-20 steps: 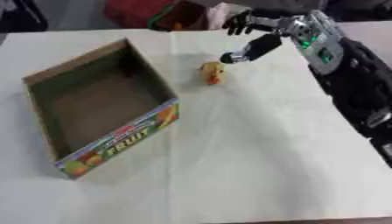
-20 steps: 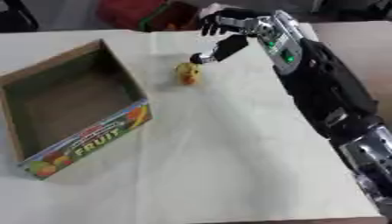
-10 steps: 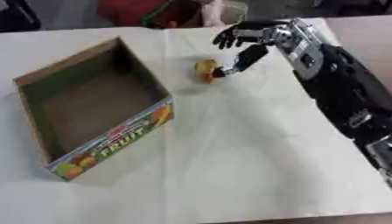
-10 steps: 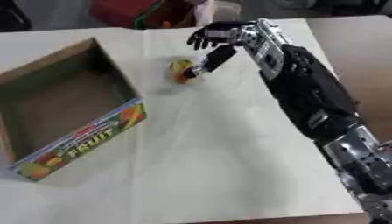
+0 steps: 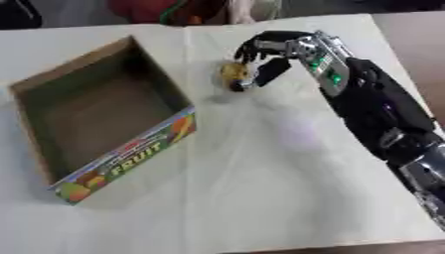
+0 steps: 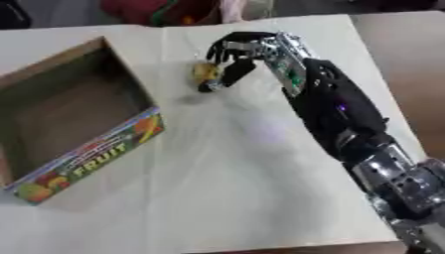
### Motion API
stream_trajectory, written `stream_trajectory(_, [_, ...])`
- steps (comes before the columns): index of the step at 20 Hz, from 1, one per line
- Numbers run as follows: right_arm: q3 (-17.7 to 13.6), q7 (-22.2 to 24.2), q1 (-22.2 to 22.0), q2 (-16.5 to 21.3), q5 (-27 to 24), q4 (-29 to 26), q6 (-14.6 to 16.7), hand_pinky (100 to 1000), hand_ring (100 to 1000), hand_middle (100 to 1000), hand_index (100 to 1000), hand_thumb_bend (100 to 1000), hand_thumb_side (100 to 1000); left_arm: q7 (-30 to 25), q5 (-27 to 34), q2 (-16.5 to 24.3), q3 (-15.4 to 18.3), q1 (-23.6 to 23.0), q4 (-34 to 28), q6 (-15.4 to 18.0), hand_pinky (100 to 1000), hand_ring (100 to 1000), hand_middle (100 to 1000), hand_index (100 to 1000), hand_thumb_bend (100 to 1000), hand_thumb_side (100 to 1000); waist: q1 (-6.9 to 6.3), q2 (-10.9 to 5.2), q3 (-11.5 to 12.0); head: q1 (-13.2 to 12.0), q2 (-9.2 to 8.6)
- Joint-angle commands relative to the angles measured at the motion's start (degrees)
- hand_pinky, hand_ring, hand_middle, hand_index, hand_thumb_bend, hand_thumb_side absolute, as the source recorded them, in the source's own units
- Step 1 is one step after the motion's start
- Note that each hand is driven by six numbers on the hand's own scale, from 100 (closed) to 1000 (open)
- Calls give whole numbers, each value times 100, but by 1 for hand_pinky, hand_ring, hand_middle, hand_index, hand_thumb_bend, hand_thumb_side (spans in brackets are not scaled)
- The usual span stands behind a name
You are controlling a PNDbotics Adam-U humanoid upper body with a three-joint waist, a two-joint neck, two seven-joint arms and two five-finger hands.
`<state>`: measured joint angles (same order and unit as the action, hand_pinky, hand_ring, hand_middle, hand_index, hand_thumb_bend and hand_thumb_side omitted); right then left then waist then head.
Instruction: Pick up objects on the table and place them in the box.
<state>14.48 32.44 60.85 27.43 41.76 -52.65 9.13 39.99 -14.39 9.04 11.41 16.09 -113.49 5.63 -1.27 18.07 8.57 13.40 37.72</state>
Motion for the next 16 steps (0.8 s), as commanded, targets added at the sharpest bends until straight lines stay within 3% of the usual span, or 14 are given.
stream_trajectory(1, [-34,-113,76,71,27,-30,-1,797,811,672,801,510,601,-22,6,59,-9,60,-110,6,313,440,425,579,100,850,4,-91,12,-11,-22])
stream_trajectory(7, [6,-53,72,71,-123,-48,-4,775,790,620,756,338,490,-31,3,55,-9,70,-110,9,313,440,425,580,100,850,21,-89,13,-59,-5])
stream_trajectory(10, [8,-4,66,76,-180,-65,-43,760,780,617,756,128,331,-32,0,53,-7,69,-110,8,313,440,425,580,100,849,27,-89,15,-71,-2])
stream_trajectory(11, [6,-5,65,76,-199,-72,-66,756,776,617,757,100,259,-34,-1,51,-8,69,-110,8,312,440,425,580,100,849,30,-90,14,-76,-2])
stream_trajectory(13, [1,-19,60,81,-250,-86,-116,743,766,618,760,100,128,-37,-3,49,-9,70,-110,7,312,439,425,580,100,847,34,-93,13,-84,-9])
stream_trajectory(16, [10,-38,54,90,-307,-118,-179,741,764,620,762,100,104,-41,-2,48,-8,71,-110,6,312,439,425,580,100,847,36,-97,16,-90,-12])
